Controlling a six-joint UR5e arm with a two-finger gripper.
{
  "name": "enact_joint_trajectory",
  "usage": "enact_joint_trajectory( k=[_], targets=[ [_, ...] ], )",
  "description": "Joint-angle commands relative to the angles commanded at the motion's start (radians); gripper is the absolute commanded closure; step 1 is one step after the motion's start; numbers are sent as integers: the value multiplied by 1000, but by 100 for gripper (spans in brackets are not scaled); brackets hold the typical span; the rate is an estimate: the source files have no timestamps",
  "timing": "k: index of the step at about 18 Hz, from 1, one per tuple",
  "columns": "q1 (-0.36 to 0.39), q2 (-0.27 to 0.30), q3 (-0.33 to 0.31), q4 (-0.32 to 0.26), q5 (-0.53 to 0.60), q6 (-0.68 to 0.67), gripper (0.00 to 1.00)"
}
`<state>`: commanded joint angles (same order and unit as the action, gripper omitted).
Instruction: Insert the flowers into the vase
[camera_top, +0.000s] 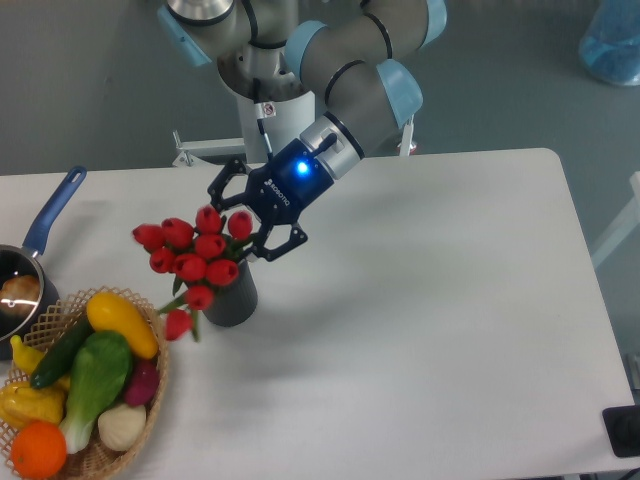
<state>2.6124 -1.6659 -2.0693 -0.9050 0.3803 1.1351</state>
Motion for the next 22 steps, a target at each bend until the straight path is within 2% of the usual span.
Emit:
enact_joint_trajectory(
  k=[7, 13, 18, 22],
  targets=[
    [9, 20, -18, -3, 5, 2, 0],
    [21, 37, 11, -3, 52, 0, 0],
    [78, 74, 9, -5, 55, 2, 0],
    [104, 77, 11, -5, 58, 0, 0]
  ],
)
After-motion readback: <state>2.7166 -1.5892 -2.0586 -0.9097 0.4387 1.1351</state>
